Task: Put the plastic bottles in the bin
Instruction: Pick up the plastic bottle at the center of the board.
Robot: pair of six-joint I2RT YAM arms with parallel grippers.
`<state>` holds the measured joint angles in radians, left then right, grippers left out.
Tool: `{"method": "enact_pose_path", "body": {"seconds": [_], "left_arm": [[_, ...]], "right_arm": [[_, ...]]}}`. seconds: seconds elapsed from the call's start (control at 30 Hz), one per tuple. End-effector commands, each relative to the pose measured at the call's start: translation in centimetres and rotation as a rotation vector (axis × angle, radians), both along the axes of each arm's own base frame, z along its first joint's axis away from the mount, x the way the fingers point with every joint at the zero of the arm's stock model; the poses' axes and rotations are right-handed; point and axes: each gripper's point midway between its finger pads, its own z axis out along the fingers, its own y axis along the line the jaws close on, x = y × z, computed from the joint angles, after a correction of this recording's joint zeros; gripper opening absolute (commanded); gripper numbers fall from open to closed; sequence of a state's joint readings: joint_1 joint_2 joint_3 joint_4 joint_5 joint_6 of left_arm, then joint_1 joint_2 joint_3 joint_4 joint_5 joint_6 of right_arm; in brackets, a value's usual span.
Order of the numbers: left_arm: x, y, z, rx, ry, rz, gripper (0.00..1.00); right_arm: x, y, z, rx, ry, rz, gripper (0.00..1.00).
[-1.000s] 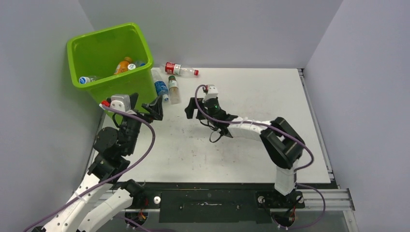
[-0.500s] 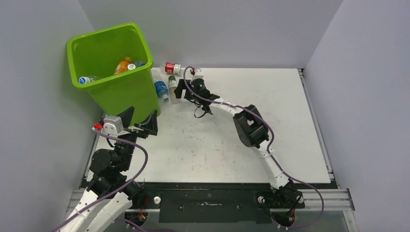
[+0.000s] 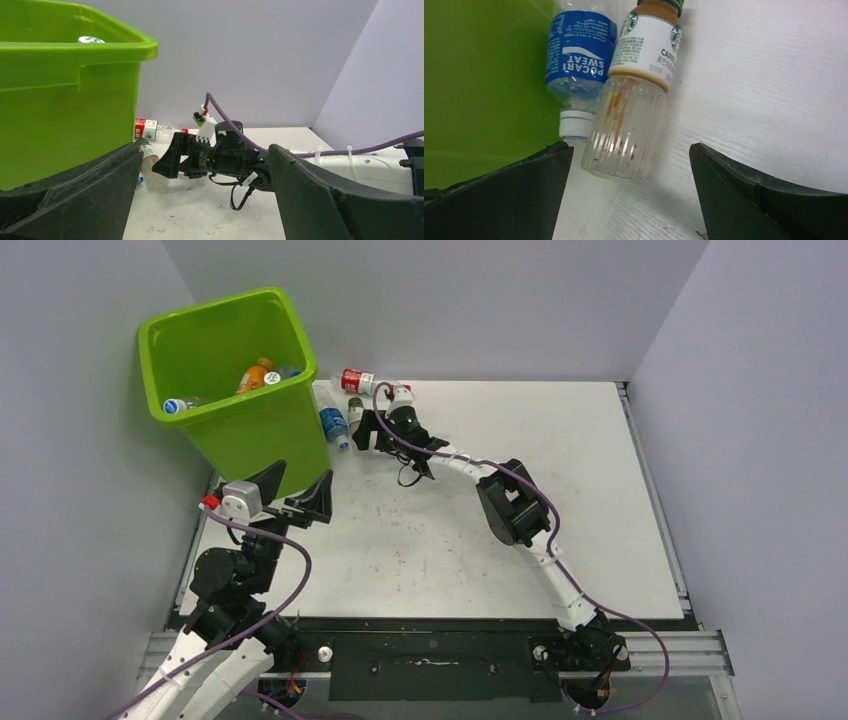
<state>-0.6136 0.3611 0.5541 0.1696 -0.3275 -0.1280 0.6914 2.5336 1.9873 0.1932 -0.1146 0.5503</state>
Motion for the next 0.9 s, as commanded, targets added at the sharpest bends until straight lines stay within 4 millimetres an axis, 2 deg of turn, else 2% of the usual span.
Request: {"method": "enact_pose_path", "body": {"seconds": [0.0, 0.13, 0.27, 0.33, 0.4, 0.53, 0.63, 0.73, 0.77, 0.8, 0.83, 0.87], "left_arm": [[-0.4, -0.3, 1.1, -0.034, -0.042, -0.028, 0.96], [-0.4, -0.4, 0.9, -0.032, -0.036, -0.032, 0.96], [-0.2, -0.6, 0.6, -0.026, -0.027, -0.040, 0.96], [-0.2, -0.8, 0.4, -0.023, -0.020, -0.048, 0.96], [-0.2, -0.9, 0.4, -0.024, -0.017, -0.055, 0.96], [-0.1, -1.0, 0.4, -0.024, -0.018, -0.060, 0.96], [-0.1, -1.0, 0.3, -0.023, -0.015, -0.061, 0.96], [-0.1, -1.0, 0.2, -0.023, -0.016, -0.060, 0.96], [-0.2, -0.9, 0.2, -0.024, -0.017, -0.060, 0.96], [-0.2, -0.9, 0.2, -0.024, -0.017, -0.059, 0.96], [-0.2, -0.9, 0.2, -0.025, -0.019, -0.060, 0.96], [-0.2, -0.9, 0.3, -0.028, -0.023, -0.060, 0.96]], "right_arm": [[0.5, 2.3, 2.1, 0.051, -0.060, 0.033, 0.90], [0.4, 2.8, 0.2, 0.031, -0.022, 0.047, 0.91], [0.5, 2.8, -1.6, 0.030, 0.024, 0.059, 0.98], [0.6, 2.5, -2.1, 0.033, 0.034, 0.051, 0.94], [0.6, 2.3, -2.2, 0.037, 0.032, 0.047, 0.87], [0.4, 2.0, -2.4, 0.036, 0.033, 0.039, 0.53], [0.2, 1.4, -2.4, 0.042, 0.032, 0.029, 0.37], [-0.2, 0.3, -1.8, 0.057, 0.024, 0.019, 0.25], [-0.5, -0.2, -0.8, 0.071, 0.011, 0.011, 0.22], [-1.3, -1.2, -1.0, 0.072, 0.015, 0.003, 0.19], [-2.0, -1.9, -0.2, 0.084, 0.001, -0.003, 0.17], [-2.5, -2.6, 1.6, 0.109, -0.028, -0.009, 0.15]]}}
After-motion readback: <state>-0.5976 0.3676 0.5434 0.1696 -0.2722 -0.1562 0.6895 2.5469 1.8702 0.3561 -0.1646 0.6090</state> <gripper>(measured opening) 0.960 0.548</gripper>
